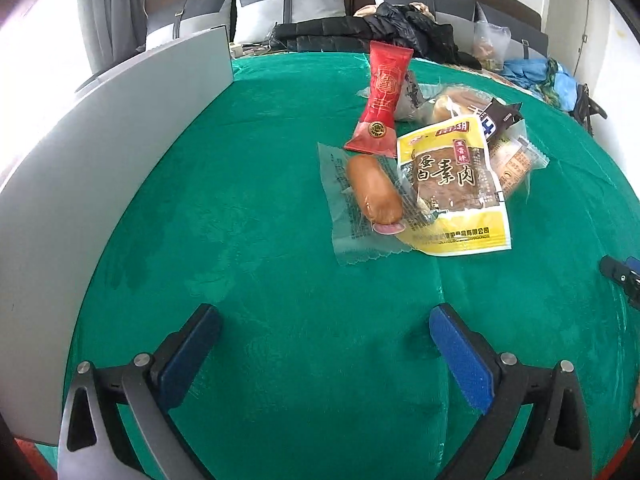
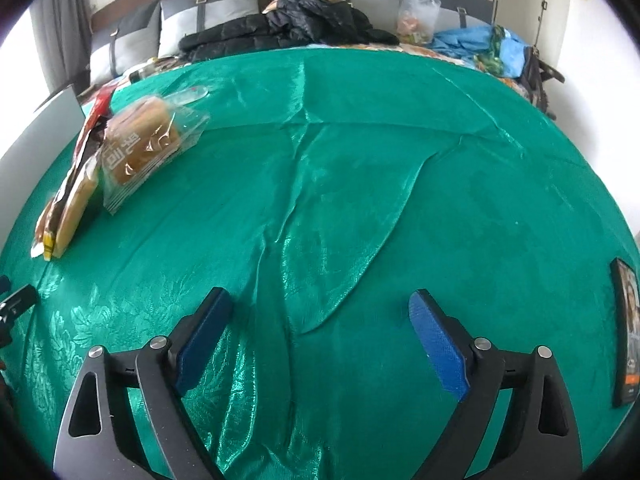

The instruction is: Organize snacks

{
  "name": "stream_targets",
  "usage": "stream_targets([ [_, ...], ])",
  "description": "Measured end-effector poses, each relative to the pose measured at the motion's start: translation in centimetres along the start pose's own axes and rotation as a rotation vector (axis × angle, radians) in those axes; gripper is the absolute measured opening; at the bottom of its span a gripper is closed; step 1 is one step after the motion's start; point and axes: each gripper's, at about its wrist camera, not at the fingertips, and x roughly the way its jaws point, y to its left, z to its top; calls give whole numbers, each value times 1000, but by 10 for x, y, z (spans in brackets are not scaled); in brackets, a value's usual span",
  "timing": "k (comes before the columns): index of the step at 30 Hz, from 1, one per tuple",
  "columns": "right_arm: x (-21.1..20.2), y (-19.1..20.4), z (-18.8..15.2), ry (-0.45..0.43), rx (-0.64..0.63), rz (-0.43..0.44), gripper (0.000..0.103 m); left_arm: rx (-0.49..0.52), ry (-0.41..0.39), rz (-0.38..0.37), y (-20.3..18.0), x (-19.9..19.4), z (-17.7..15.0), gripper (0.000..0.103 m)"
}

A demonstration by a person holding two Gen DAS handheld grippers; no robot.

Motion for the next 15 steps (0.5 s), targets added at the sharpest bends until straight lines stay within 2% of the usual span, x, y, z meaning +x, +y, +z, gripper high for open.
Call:
stream_targets([
  [15,0,0,0,0,0,1,93,-1,-2,0,2,-1,-2,103],
])
